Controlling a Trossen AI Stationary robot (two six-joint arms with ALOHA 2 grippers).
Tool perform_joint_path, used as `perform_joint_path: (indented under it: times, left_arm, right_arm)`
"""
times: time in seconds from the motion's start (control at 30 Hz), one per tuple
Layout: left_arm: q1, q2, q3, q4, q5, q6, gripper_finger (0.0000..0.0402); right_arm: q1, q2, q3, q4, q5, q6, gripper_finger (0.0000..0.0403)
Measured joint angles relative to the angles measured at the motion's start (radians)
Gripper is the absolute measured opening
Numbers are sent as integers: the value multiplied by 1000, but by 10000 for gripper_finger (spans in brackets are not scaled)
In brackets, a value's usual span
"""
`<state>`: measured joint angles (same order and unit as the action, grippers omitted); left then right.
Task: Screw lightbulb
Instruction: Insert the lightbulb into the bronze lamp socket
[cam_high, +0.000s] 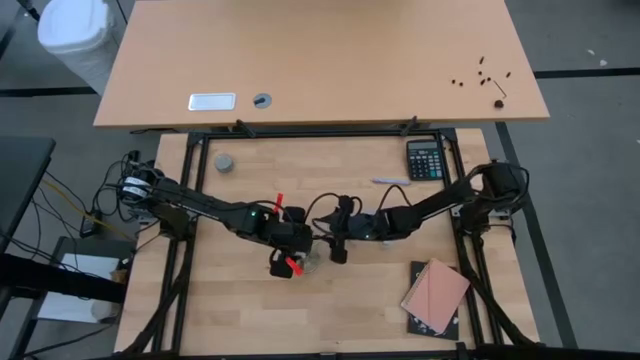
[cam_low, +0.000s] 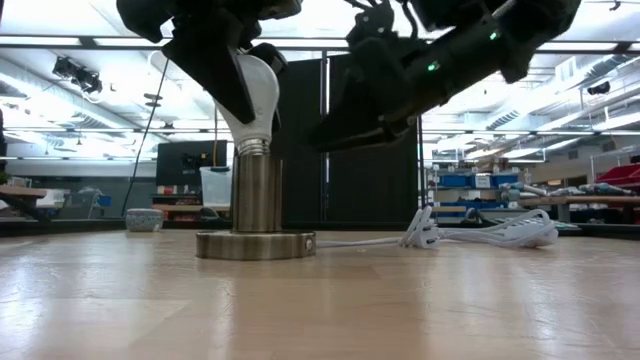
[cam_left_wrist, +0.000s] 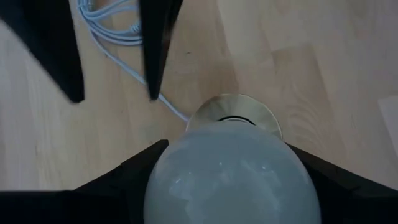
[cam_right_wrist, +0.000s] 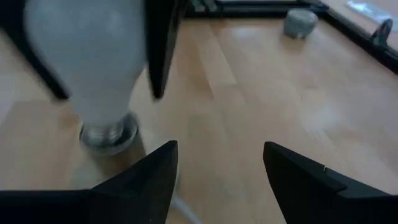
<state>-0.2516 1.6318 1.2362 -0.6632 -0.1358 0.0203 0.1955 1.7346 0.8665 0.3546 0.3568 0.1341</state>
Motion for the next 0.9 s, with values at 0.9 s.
perform_joint_path:
  times: [0.9]
  left_arm:
    - [-12, -1, 1, 34, -19, 38, 285]
  right_arm:
    - [168, 254, 2, 379, -129, 79, 247]
